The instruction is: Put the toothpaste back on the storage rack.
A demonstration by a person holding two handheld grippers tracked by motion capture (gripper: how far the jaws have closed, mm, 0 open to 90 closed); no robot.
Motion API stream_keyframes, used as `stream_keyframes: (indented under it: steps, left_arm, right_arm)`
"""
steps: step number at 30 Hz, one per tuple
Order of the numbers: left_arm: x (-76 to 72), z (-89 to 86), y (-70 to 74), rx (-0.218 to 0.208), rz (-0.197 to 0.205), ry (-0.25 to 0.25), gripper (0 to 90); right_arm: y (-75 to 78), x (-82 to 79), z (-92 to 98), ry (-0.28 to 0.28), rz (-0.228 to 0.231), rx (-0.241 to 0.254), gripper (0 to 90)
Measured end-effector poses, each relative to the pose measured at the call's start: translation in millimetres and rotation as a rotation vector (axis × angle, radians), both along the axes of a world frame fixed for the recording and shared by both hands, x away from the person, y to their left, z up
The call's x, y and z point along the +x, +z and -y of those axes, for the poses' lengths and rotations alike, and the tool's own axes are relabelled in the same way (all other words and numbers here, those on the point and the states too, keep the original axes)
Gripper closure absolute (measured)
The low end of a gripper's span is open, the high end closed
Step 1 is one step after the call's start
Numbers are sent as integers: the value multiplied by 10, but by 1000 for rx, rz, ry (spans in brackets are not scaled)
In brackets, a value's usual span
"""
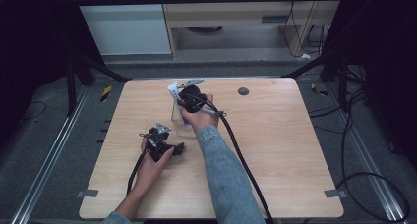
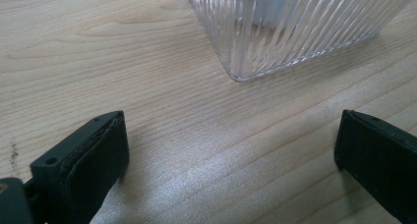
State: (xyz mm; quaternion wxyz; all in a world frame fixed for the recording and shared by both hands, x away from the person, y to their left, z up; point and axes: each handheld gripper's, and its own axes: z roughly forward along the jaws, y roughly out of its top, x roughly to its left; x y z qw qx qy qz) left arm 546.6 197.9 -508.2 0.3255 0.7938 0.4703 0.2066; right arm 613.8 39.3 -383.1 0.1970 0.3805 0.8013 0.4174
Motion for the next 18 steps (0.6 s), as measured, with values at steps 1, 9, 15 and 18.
stream_keyframes:
  steps: [1, 9, 15, 18]
  left_arm:
    - [0, 0, 0, 0, 0, 0, 0]
    - [0, 0, 0, 0, 0, 0, 0]
    - [0, 0, 0, 1, 0, 0, 0]
    - [0, -1, 0, 1, 0, -1, 0]
  right_arm:
    - [5, -6, 11, -1, 2, -3, 727]
    - [39, -54, 79, -2, 7, 3, 727]
    - [70, -92, 153, -7, 13, -1, 727]
    - [78, -96, 192, -15, 16, 1, 727]
